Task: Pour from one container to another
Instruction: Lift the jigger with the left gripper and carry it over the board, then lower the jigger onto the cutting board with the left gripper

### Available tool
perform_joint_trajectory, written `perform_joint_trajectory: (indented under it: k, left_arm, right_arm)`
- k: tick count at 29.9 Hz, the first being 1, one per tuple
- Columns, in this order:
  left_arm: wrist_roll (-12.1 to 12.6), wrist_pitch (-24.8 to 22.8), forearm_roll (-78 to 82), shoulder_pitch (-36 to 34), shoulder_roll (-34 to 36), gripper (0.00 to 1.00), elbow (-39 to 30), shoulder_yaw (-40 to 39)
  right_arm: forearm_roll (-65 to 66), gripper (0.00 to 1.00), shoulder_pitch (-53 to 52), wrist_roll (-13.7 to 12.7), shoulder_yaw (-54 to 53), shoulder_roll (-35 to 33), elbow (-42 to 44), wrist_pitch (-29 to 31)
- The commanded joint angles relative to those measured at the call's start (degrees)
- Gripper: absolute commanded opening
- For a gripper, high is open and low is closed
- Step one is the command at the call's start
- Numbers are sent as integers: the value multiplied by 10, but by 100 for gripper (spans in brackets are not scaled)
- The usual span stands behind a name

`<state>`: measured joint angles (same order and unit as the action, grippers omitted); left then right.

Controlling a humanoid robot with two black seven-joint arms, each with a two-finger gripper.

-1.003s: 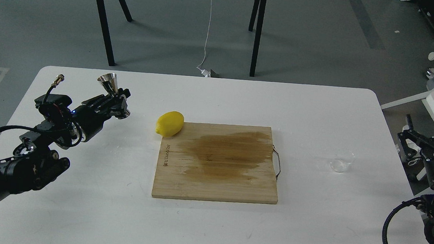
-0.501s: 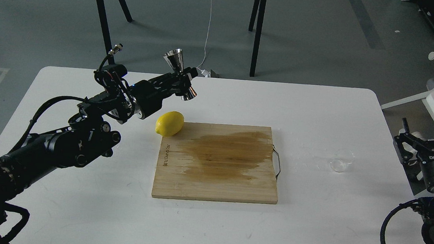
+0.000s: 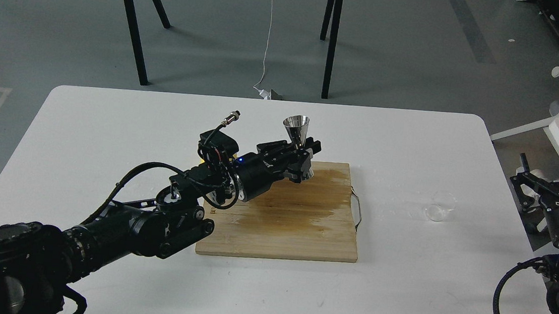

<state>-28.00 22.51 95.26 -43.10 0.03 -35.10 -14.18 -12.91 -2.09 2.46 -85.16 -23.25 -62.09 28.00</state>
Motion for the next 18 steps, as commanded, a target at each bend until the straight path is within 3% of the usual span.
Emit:
perform_joint_trajectory:
  k: [1,18]
  left_arm:
    - [0,26,0,0,0,12,25,18]
    - [0,39,5,27,0,13,42,42]
  right_arm:
    - [0,99,0,0,0,0,4,0]
    - [0,99,2,0,0,1,5,0]
